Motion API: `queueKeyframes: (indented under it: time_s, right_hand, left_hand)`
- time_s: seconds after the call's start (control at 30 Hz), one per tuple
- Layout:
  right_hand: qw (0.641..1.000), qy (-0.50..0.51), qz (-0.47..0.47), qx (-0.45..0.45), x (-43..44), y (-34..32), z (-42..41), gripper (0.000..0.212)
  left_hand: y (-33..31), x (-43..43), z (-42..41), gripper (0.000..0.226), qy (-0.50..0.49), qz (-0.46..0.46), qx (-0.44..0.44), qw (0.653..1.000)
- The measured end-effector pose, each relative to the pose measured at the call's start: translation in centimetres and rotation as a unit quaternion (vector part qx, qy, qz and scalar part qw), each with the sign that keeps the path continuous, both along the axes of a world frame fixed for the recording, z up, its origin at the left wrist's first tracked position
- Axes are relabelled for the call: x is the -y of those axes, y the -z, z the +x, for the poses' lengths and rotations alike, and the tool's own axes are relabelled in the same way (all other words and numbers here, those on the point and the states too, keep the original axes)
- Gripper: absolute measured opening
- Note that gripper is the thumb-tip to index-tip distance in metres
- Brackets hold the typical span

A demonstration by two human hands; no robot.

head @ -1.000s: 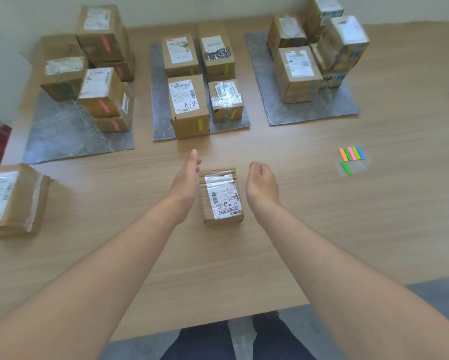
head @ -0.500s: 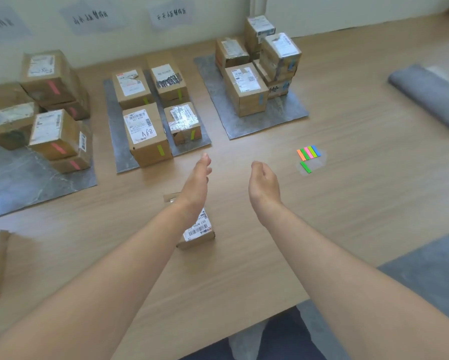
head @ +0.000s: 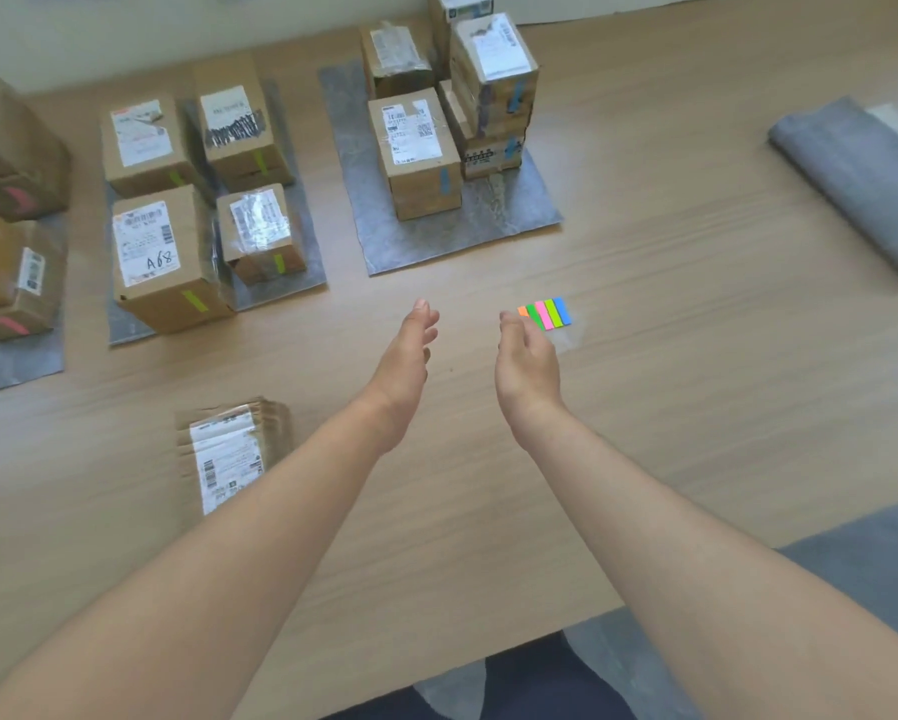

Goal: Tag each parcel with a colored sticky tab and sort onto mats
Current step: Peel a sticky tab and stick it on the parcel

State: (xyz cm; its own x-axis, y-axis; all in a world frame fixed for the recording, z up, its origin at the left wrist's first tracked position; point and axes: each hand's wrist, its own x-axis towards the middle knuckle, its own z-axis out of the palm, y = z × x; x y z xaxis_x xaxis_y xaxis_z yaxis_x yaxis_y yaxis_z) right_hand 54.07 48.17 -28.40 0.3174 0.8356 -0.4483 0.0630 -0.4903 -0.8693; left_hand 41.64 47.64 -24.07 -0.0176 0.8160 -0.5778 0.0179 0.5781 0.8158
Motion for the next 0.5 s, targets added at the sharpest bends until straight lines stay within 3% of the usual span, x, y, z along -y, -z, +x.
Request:
queueKeyframes:
  time_s: [0.17,0.27,0.5]
  right_hand:
    - [1.0,-0.007,-0.006,-0.007,-2.3,1.6,5.1,0.044]
    - [1.0,0.0,-0.008,-0.008,-3.8,2.6,7.8,0.028]
    - [0.996,-0.062,-0.002,0.067,-5.9,5.8,12.6,0.027]
  left_hand:
    - [1.4,-2.1,5.2,0.059,-0.015,-0.03,0.008,0.999]
    - [2.2,-3.4,7.7,0.059,-0.017,-0.04,0.006,0.999]
    - [4.6,-5.7,11.4,0.057,-0.01,-0.043,0.001,0.999]
